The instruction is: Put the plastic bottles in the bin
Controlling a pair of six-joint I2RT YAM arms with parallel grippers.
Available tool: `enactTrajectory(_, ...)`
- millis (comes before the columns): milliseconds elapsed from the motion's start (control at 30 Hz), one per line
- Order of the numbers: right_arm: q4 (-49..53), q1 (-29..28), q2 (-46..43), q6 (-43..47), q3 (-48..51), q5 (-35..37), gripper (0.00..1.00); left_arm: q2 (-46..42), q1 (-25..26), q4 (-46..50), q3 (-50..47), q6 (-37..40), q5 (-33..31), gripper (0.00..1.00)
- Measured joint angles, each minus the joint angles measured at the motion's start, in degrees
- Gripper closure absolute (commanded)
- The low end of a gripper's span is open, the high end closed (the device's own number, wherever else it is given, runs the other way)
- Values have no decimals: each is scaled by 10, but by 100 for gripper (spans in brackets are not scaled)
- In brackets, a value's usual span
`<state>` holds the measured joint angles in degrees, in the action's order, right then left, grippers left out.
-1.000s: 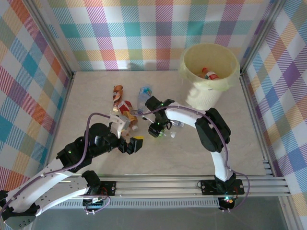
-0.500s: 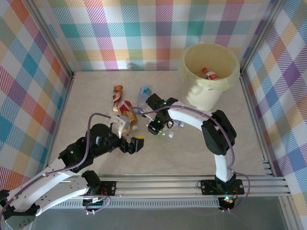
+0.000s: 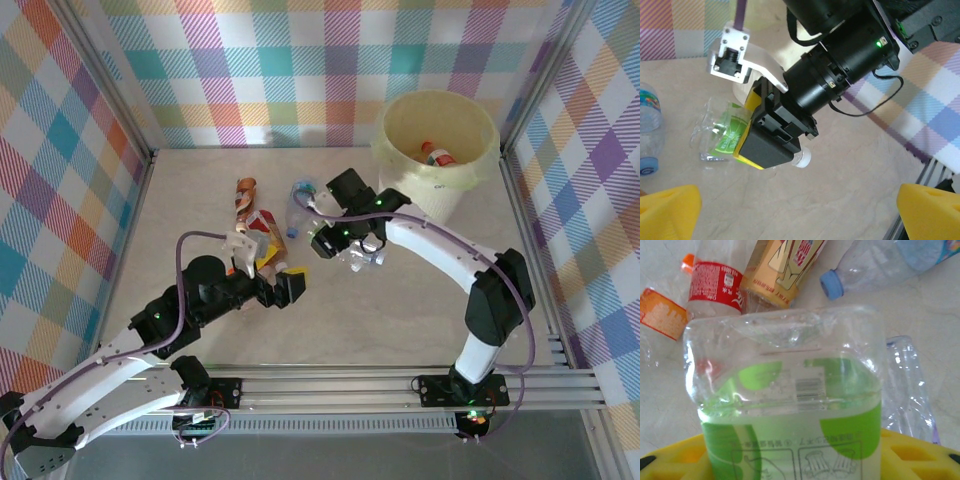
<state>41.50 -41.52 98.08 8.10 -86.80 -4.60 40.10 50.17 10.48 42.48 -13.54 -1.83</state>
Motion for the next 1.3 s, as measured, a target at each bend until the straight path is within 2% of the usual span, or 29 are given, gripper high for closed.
enactTrajectory(267,-16,16,-30,-35,-21,10,44,55,0,-49,3,-7,9,0)
enactTrajectory(700,-87,80,-103,-82,-73,64,43,108,0,-93,26,-8,118,0)
enactTrajectory(967,-123,136,-105,-121,-123,129,37,129,0,-96,45,-20,136,0)
enactTrajectory(1300,-117,203,-35,-142,-277,191,39,142,0,-86,46,-39,132,0)
